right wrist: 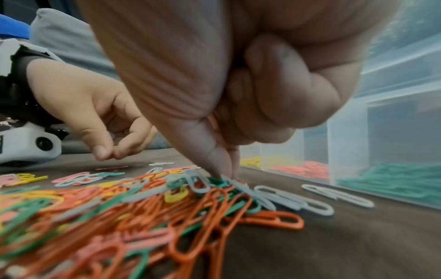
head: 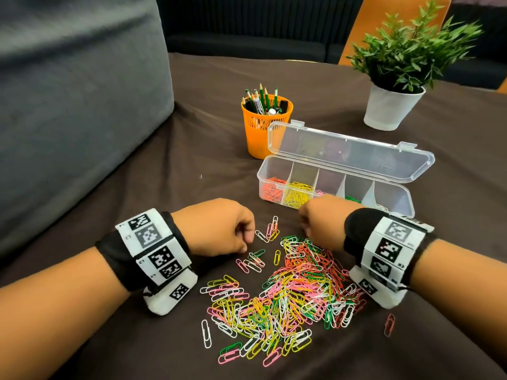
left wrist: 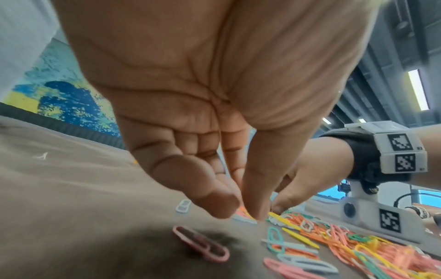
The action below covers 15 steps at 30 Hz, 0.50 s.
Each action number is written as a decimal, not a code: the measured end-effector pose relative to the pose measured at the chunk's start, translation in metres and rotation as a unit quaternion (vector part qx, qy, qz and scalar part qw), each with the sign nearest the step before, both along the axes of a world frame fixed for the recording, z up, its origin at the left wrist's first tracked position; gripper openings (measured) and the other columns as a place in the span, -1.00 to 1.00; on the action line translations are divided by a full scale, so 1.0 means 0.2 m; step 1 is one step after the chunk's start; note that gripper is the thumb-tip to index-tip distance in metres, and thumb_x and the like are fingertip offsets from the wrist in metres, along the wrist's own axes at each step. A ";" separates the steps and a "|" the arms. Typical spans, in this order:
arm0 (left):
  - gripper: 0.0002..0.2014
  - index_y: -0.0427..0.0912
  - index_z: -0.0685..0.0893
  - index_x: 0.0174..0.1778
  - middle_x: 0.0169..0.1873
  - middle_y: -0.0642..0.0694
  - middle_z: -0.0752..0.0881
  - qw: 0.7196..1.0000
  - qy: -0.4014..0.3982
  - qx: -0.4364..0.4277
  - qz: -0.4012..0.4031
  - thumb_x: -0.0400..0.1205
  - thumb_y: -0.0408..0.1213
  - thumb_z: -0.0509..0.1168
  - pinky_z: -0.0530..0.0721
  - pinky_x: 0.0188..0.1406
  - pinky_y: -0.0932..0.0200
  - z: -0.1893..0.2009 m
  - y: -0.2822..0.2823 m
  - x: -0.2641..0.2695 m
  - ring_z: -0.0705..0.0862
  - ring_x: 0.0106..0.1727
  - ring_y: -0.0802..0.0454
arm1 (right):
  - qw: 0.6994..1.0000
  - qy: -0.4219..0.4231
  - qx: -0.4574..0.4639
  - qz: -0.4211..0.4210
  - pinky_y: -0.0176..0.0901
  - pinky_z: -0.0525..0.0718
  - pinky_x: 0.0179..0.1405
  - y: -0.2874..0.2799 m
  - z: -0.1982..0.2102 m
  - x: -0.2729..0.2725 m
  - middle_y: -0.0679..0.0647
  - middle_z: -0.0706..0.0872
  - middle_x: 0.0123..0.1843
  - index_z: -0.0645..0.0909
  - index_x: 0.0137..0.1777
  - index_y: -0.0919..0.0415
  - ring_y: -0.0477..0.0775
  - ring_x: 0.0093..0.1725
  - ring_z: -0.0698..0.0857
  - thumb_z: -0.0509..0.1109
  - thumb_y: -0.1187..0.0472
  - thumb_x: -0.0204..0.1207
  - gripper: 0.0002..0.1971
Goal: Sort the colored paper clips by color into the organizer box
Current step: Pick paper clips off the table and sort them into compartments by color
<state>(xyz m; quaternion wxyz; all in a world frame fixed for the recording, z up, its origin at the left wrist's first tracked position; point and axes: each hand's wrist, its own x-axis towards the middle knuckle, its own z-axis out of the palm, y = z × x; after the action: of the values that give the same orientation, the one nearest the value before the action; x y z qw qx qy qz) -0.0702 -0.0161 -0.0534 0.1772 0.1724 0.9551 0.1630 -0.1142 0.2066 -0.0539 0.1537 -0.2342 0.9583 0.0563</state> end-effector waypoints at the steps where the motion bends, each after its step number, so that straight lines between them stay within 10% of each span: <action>1: -0.91 0.08 0.75 -0.09 -0.31 0.19 0.76 1.000 -0.001 0.008 0.007 0.54 -0.16 0.50 0.63 -0.18 0.30 0.00 0.00 0.00 0.67 -0.32 0.35 | 1.000 -0.004 0.007 0.003 -0.09 0.69 -0.06 0.01 0.00 0.00 0.07 0.70 -0.13 0.55 -0.17 0.08 0.16 -0.09 0.68 0.29 0.21 0.56 -0.91; 9: -0.80 0.20 0.74 0.13 -0.07 0.14 0.69 0.989 0.036 -0.078 -0.121 0.59 -0.03 0.41 0.63 -0.08 0.17 -0.03 0.12 0.03 0.65 -0.07 0.16 | 0.999 -0.011 -0.025 0.022 -0.13 0.69 -0.04 0.06 0.01 0.06 0.03 0.71 -0.12 0.64 -0.03 0.08 0.14 -0.09 0.67 0.33 0.16 0.52 -0.91; 15: -0.92 0.05 0.70 -0.14 -0.18 0.12 0.70 0.987 0.040 -0.111 -0.109 0.58 -0.07 0.36 0.70 -0.10 0.05 -0.04 0.04 0.05 0.65 -0.16 0.13 | 0.998 -0.006 -0.066 0.019 -0.20 0.59 -0.15 0.12 -0.02 0.08 -0.07 0.65 -0.21 0.61 -0.13 0.03 0.04 -0.17 0.64 0.29 0.19 0.55 -0.92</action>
<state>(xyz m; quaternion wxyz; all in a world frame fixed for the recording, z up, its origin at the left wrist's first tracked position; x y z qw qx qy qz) -0.0597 -0.0072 -0.0616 0.1736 0.2613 0.9491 0.0287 -0.0973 0.2313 -0.0589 0.1427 -0.2620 0.9544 -0.0052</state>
